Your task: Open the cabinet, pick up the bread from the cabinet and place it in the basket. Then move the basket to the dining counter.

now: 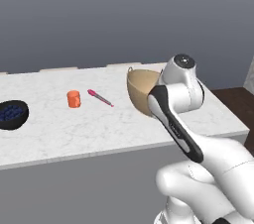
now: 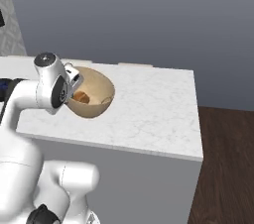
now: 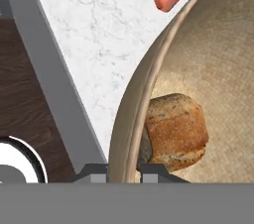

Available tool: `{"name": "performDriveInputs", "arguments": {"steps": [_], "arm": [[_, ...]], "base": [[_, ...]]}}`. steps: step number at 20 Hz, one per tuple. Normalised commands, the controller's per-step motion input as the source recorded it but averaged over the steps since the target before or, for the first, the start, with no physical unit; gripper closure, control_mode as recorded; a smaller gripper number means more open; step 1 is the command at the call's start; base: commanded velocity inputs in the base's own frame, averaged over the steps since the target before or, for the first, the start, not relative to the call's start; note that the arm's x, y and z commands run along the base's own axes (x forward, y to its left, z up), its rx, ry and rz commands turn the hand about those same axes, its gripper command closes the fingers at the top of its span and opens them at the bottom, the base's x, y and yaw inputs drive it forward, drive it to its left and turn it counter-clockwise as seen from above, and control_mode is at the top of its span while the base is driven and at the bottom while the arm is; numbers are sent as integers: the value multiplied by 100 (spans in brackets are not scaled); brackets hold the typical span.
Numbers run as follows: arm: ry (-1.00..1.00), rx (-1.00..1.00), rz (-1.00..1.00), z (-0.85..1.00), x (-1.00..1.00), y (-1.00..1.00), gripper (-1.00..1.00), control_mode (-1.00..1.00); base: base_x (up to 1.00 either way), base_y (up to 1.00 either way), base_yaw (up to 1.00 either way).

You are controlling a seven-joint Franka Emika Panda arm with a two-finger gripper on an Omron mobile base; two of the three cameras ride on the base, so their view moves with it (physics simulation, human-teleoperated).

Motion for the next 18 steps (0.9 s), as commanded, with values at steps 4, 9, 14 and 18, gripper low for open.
{"name": "performDriveInputs", "arguments": {"steps": [4,9,14,18], "arm": [[13,0,-5,-98,100,0,100,-100],[9,0,-1,-95,95,0,100,-100],[0,0,0,-90,47,0,100,-100],[0,0,0,-84,26,0,100,-100]], "base": [[0,0,0],[0,0,0],[0,0,0],[0,0,0]]}}
